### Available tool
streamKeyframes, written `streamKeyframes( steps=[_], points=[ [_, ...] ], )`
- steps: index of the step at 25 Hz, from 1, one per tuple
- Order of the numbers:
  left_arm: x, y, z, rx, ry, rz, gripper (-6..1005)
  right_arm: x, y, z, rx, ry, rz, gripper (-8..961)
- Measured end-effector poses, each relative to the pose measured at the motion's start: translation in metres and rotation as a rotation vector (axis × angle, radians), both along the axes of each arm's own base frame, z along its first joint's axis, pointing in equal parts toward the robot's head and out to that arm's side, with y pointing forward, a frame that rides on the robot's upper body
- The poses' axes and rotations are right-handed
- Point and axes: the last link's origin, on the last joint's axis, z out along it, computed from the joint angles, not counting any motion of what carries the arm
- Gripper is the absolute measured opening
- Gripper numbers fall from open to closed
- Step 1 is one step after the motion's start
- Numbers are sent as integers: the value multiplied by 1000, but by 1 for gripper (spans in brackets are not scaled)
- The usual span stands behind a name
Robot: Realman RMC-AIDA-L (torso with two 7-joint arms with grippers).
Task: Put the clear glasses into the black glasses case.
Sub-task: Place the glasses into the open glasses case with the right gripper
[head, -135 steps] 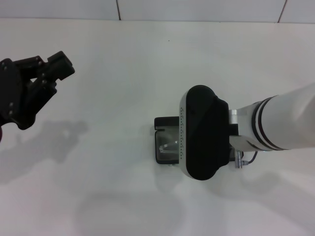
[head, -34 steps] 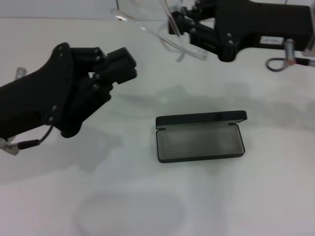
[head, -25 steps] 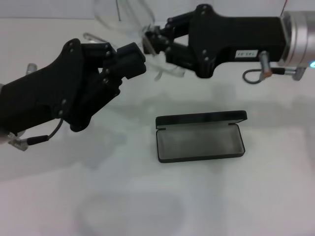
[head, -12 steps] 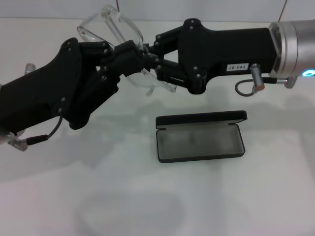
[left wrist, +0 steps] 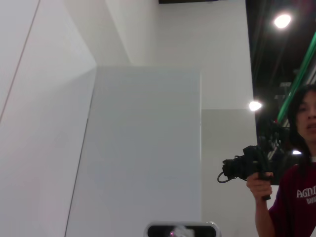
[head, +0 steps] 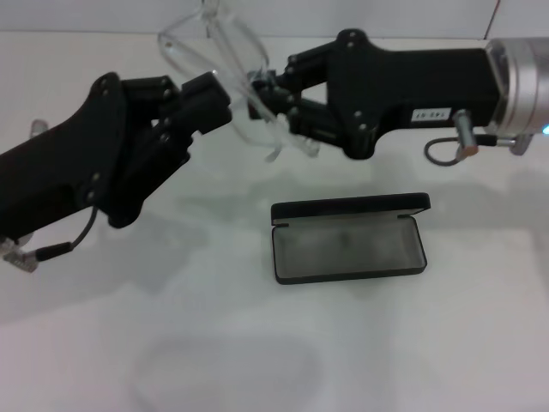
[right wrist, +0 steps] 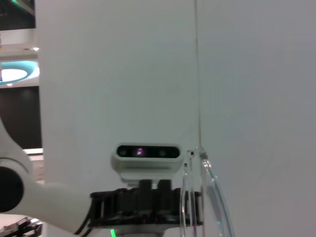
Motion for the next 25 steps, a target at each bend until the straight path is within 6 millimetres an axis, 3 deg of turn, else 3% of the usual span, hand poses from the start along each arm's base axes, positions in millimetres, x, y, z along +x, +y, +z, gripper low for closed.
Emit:
streamKeyframes(
  steps=[6, 10, 14, 20, 25],
  points=[
    [-14, -12, 9, 6, 10, 10, 72, 17, 3, 17, 50, 24, -55, 190],
    [-36, -22, 25, 41, 27, 76, 72, 23, -9, 28, 36, -33, -44, 191],
    [-56, -29, 47, 92, 40, 153, 72, 25, -35, 30, 53, -281, -24, 192],
    [-66, -39, 63, 134, 57, 193, 72, -6, -81, 20, 226, -712, 50, 194],
    [-67, -41, 59, 137, 59, 197, 72, -15, -88, -6, 266, -918, 49, 195]
  ],
)
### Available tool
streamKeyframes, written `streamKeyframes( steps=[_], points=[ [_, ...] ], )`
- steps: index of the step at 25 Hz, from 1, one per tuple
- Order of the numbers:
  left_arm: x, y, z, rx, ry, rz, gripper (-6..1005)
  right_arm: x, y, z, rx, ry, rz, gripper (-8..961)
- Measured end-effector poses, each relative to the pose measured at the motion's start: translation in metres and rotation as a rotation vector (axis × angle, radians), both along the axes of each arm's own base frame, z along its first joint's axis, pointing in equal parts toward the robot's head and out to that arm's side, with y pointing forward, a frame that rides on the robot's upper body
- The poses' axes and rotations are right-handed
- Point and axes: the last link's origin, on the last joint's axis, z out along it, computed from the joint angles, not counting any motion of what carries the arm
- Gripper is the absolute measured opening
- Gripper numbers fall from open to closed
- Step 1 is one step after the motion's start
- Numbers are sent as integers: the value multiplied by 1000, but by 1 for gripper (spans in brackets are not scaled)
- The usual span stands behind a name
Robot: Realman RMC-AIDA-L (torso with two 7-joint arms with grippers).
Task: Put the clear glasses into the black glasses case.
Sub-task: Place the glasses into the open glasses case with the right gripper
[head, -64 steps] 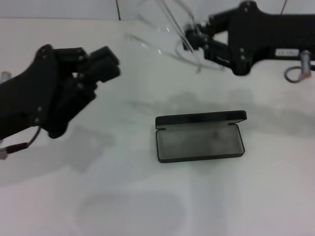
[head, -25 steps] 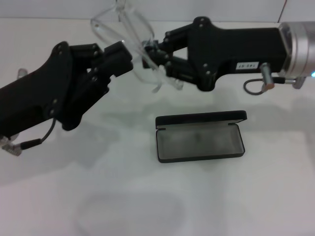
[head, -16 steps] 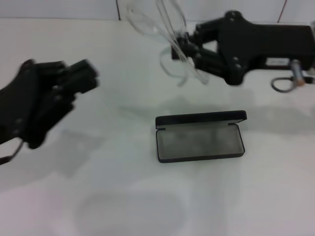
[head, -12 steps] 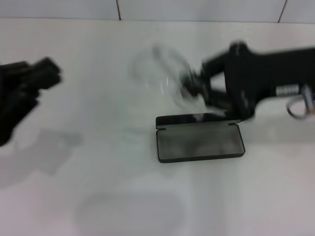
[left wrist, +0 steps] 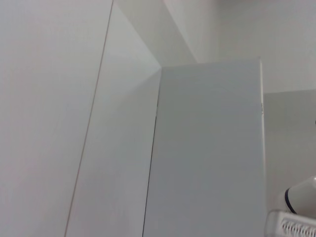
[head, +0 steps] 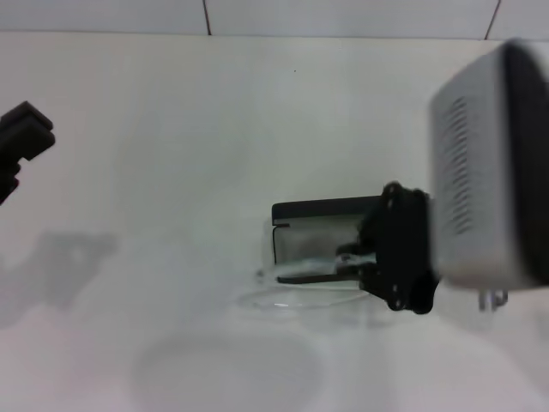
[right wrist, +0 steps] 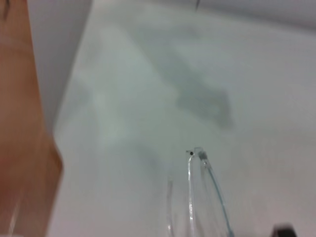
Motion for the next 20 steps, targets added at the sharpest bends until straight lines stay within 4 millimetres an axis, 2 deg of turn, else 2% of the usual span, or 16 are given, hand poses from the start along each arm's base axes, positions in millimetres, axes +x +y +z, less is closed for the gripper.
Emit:
streamKeyframes(
  steps=[7, 20],
  points=[
    [2, 2, -1, -3, -2, -4, 73, 11, 1, -30, 143, -188, 85, 197],
    [4, 9, -4, -12, -15, -4, 73, 20, 12, -44, 230, -191, 134, 200]
  ],
)
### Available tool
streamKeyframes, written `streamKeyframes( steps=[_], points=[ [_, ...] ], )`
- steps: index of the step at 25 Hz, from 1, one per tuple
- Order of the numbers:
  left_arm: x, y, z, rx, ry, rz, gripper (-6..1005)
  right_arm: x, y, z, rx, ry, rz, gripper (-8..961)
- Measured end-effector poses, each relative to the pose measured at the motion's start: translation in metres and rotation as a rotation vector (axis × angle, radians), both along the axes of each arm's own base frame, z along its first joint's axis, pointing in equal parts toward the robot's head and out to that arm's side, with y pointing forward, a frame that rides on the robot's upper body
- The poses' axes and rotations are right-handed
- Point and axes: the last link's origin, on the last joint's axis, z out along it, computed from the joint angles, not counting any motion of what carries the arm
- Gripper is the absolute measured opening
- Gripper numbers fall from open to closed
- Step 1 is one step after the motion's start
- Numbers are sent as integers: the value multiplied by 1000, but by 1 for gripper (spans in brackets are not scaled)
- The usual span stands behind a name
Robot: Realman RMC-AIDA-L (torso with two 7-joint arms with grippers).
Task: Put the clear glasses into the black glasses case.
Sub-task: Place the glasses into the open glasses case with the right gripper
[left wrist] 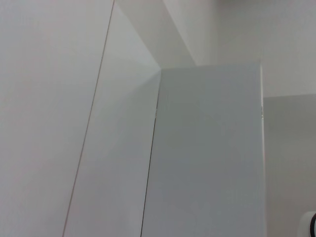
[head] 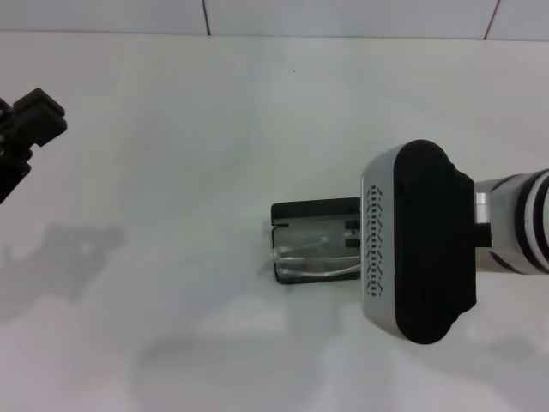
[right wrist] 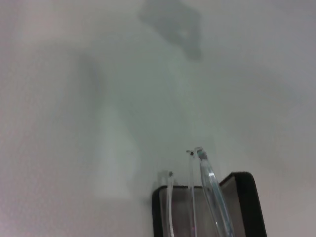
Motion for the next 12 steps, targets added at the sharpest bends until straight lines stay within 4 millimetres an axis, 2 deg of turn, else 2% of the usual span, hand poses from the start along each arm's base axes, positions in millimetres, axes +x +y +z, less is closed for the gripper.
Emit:
streamKeyframes(
  steps=[12],
  points=[
    [1, 4, 2, 21, -14, 9, 73, 18, 15, -11, 55, -1, -7, 203]
  ],
)
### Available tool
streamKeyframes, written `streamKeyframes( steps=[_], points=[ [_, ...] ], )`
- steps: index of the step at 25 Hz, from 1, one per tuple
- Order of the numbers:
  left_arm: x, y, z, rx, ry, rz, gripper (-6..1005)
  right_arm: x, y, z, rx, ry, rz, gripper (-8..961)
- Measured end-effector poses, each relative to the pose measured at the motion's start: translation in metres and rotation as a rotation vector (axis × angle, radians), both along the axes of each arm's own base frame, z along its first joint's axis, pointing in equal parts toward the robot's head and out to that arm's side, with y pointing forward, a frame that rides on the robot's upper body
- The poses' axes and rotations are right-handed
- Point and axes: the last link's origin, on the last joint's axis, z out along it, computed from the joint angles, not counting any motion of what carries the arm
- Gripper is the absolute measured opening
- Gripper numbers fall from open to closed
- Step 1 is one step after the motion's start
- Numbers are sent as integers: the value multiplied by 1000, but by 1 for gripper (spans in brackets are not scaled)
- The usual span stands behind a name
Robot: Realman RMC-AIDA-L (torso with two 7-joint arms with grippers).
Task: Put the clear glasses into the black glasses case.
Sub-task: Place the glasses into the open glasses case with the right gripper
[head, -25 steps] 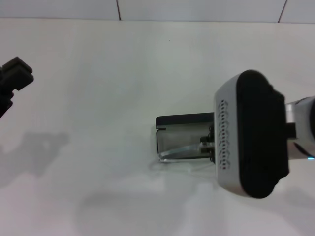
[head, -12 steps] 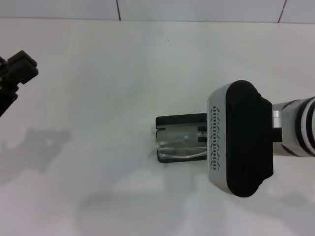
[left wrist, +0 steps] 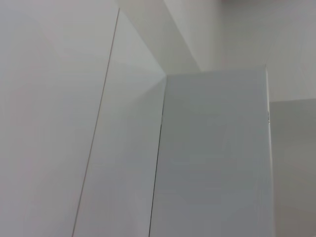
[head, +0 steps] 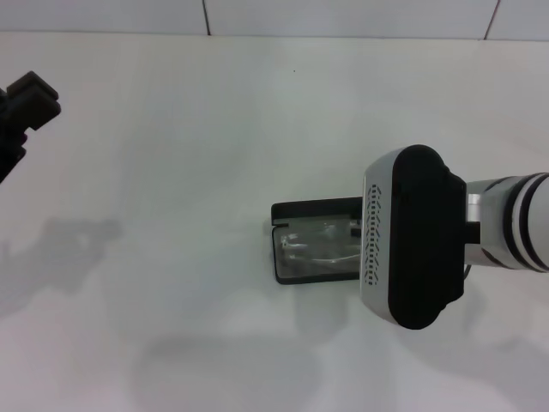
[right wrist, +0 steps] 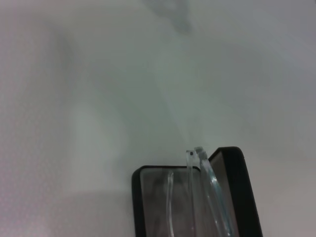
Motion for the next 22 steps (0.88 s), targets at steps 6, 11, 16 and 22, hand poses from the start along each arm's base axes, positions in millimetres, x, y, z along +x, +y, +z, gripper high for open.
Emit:
streamKeyframes(
  steps=[6, 11, 16, 22],
  points=[
    [1, 0, 0, 3, -3, -3, 73, 3, 2, -2, 6, 0, -1, 205],
    [1, 0, -1, 2, -3, -3, 73, 4, 2, -3, 2, -4, -2, 206],
    [1, 0, -1, 0, -3, -4, 74, 6, 2, -3, 3, -8, -7, 207],
    [1, -1, -2, -3, -6, 0, 74, 8, 4, -3, 5, -12, -15, 209]
  ],
)
